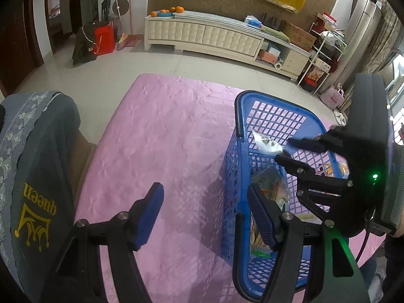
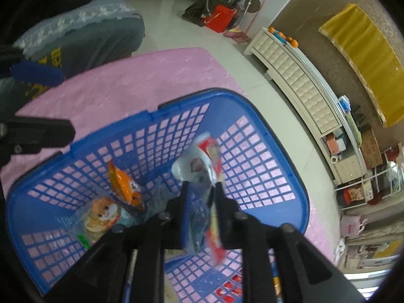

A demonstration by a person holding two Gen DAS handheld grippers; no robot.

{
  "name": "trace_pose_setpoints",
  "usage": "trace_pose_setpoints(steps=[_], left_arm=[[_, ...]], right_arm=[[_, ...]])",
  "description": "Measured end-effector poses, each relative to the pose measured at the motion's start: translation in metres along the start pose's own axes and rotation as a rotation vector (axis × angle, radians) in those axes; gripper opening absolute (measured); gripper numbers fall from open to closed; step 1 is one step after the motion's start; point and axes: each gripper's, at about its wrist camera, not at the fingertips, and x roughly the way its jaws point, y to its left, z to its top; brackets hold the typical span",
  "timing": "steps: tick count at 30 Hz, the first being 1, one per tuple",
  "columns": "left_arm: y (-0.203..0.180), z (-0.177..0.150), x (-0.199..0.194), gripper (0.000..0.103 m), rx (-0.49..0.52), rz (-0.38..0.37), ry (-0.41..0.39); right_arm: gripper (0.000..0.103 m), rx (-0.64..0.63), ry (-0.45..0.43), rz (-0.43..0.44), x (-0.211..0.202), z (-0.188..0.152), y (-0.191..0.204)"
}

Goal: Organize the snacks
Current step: 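Carry the red-silver jerky bag over the basket and open the right gripper, then withdraw both grippers from the basket toward the remaining snacks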

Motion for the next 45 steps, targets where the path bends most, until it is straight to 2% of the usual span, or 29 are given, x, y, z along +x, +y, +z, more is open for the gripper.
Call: trace_pose_setpoints(steps=[1, 2, 3, 10, 17, 23, 27, 40, 45], left_arm=[[0.002, 0.000, -0.001, 0.066, -0.001, 0.003, -0.001], [0.001, -0.002, -0.005, 0.066, -0.003, 0.006, -0.002], [0.002, -0.002, -0.006, 0.066, -0.003, 0.007, -0.002], [-0.007, -0.013, -0.032, 0.066, 0.005, 0.011, -0.027], [-0.034, -0.023, -0.063, 0.066, 0.045, 0.009, -0.065], [-0.071, -0.030, -0.081, 0.066, 0.104, -0.004, -0.094], [-0.096, -0.034, -0.089, 0.072, 0.142, -0.016, -0.112], [-0.188, -0.055, -0.072, 0.077, 0.283, -0.054, -0.086], [-0.221, -0.057, -0.061, 0.077, 0.344, -0.102, -0.078]], right_arm=[[0.053, -0.003, -0.010, -0.012, -0.005, -0.001, 0.000], [0.074, -0.005, -0.027, -0.018, -0.011, -0.002, 0.000], [0.082, -0.004, -0.037, -0.022, -0.016, -0.003, 0.000], [0.083, 0.126, -0.058, 0.010, -0.056, -0.022, -0.020], [0.083, 0.244, -0.080, 0.012, -0.097, -0.054, -0.041], [0.083, 0.330, -0.089, 0.005, -0.124, -0.089, -0.058], [0.083, 0.361, -0.080, -0.020, -0.136, -0.112, -0.068], [0.083, 0.508, -0.085, -0.045, -0.161, -0.192, -0.111], [0.083, 0.569, -0.093, -0.037, -0.168, -0.219, -0.124]])
